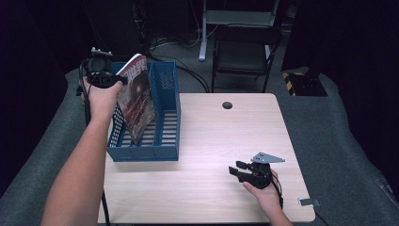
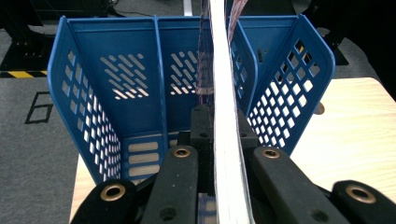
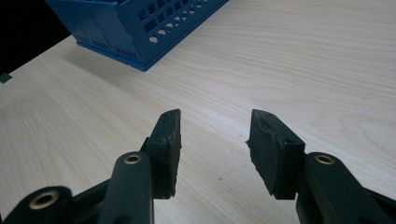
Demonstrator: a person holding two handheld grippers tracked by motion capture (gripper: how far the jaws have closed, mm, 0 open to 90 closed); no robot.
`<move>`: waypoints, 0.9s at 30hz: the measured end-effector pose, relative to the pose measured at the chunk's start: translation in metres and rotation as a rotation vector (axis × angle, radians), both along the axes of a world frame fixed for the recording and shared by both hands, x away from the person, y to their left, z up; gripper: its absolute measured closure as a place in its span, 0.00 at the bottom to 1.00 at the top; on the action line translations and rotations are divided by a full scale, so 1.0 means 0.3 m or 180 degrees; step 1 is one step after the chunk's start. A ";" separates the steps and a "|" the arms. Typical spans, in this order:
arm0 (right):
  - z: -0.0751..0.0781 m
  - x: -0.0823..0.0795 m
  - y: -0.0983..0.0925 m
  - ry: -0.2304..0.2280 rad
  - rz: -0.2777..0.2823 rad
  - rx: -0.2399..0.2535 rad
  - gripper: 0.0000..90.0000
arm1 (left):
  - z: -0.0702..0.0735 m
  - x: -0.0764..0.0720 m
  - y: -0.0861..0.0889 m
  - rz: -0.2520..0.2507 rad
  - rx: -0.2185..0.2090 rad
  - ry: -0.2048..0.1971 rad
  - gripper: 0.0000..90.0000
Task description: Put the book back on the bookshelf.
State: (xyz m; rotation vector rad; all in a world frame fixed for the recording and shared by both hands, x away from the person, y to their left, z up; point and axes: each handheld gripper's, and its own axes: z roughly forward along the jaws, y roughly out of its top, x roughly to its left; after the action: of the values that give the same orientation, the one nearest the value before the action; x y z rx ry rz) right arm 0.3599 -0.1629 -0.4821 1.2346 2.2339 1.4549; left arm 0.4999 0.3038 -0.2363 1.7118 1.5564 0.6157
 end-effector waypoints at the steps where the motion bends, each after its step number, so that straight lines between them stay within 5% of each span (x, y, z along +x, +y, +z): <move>1: 0.000 0.001 0.000 -0.0013 0.0012 -0.0003 0.60 | -0.004 0.001 0.001 -0.0001 -0.0008 0.0002 0.93; 27: 0.000 0.001 -0.001 -0.0021 0.0012 -0.0008 0.60 | -0.151 0.019 0.020 0.0009 -0.0067 0.0115 0.93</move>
State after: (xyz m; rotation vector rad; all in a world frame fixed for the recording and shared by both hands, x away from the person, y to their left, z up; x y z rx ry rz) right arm 0.3603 -0.1632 -0.4821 1.2238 2.2345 1.4547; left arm 0.5055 0.3099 -0.2817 1.7139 1.5851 0.5707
